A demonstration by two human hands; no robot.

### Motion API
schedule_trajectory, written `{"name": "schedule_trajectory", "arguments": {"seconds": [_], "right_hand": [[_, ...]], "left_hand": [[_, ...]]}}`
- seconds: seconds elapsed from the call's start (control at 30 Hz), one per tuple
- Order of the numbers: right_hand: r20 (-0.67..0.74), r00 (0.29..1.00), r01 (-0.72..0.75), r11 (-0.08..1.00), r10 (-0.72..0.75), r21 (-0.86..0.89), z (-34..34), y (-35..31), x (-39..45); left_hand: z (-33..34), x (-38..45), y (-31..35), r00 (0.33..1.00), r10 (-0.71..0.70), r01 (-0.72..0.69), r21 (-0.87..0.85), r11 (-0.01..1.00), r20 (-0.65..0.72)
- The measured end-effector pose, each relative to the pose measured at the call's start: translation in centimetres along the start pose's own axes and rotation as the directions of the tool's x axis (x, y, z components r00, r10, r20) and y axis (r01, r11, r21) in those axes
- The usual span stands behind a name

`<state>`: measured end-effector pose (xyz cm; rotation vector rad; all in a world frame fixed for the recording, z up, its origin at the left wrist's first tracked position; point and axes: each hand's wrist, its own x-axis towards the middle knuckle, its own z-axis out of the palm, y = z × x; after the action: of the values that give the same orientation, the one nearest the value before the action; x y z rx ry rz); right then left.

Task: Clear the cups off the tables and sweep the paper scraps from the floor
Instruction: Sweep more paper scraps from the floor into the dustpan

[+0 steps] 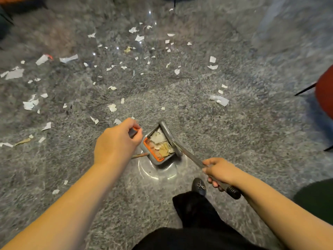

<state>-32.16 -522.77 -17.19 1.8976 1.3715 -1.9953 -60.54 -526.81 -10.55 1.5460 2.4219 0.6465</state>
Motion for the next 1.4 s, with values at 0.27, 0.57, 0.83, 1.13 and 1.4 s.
{"name": "schedule_trajectory", "arguments": {"seconds": [0.27, 0.57, 0.83, 1.13, 1.4], "right_hand": [[-0.041, 0.999, 0.031, 0.998, -0.029, 0.049, -13.9, -9.1, 2.9], [-0.156, 0.987, 0.064, 0.988, -0.042, 0.139, -22.9, -17.4, 8.8], [-0.236, 0.969, 0.105, 0.983, -0.067, 0.153, -31.1, -28.7, 17.1], [-0.316, 0.948, 0.140, 0.949, -0.046, 0.284, -41.2, -38.7, 23.6], [-0.316, 0.947, 0.143, 0.949, -0.049, 0.280, -55.4, -47.4, 30.0]], "left_hand": [[3.1, 12.8, 12.5, 0.999, 0.037, -0.038, -0.024, 0.999, -0.023], [6.1, 25.6, 21.5, 0.992, 0.120, -0.123, -0.125, 0.984, -0.033], [8.7, 41.8, 28.0, 0.984, 0.176, -0.175, -0.209, 0.962, -0.012], [11.5, 57.6, 36.7, 0.946, 0.324, -0.319, -0.201, 0.926, -0.011], [17.5, 71.3, 45.5, 0.953, 0.301, -0.302, -0.237, 0.923, -0.041]]}}
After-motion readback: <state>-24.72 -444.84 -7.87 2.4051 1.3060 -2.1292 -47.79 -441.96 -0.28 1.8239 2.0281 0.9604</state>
